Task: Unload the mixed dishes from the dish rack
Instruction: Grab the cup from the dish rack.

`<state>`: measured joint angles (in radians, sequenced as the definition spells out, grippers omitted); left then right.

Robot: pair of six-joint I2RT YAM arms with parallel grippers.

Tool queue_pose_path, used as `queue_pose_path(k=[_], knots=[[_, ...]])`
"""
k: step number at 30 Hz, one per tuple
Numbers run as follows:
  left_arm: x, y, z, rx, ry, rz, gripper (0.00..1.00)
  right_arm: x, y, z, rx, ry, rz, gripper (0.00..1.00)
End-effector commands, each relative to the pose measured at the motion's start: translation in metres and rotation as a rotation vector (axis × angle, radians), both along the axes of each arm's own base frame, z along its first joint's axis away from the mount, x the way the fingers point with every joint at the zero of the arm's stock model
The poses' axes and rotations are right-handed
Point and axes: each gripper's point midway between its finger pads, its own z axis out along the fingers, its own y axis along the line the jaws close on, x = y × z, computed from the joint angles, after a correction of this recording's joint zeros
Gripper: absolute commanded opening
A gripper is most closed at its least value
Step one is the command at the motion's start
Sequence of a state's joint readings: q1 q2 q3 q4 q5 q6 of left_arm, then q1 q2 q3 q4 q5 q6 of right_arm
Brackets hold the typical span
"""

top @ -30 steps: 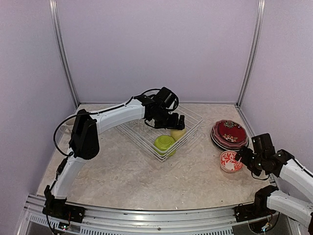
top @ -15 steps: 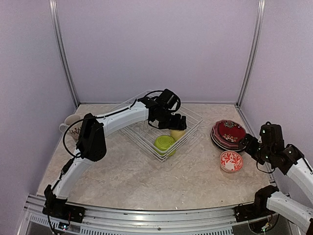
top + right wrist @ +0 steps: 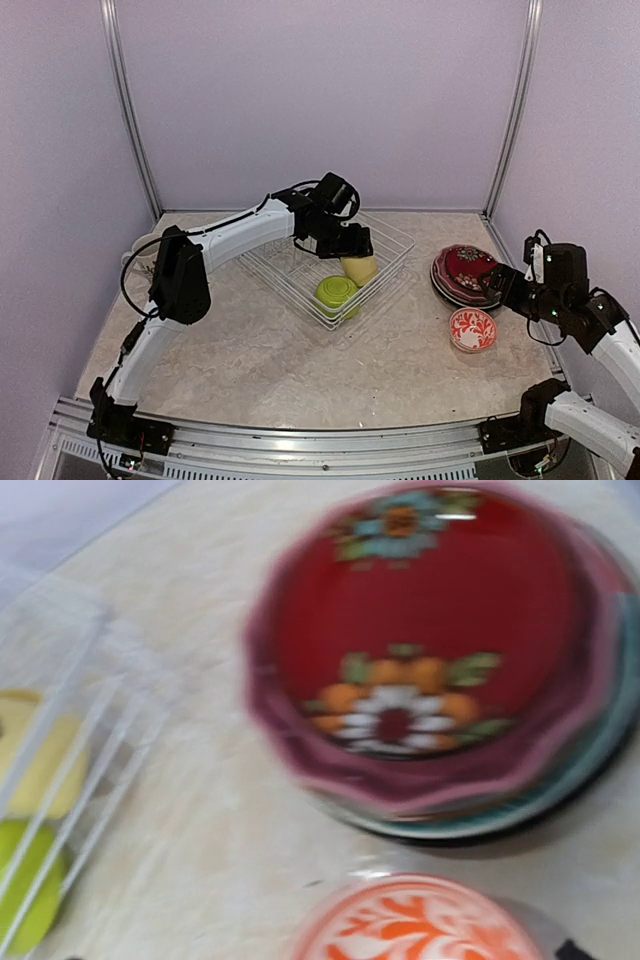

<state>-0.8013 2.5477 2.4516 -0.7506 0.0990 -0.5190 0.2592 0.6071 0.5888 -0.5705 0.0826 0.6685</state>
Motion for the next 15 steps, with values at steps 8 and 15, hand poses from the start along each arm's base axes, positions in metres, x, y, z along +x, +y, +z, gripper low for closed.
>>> queue_pose_path(k=[8,15], knots=[[-0.020,0.033,0.125,-0.183,-0.056,-0.026,0.36,0.009,0.078,0.047,0.101,-0.175,0.471,1.00],[-0.059,0.039,0.190,-0.387,-0.050,-0.100,0.36,0.007,0.114,0.065,0.287,-0.247,0.632,1.00]])
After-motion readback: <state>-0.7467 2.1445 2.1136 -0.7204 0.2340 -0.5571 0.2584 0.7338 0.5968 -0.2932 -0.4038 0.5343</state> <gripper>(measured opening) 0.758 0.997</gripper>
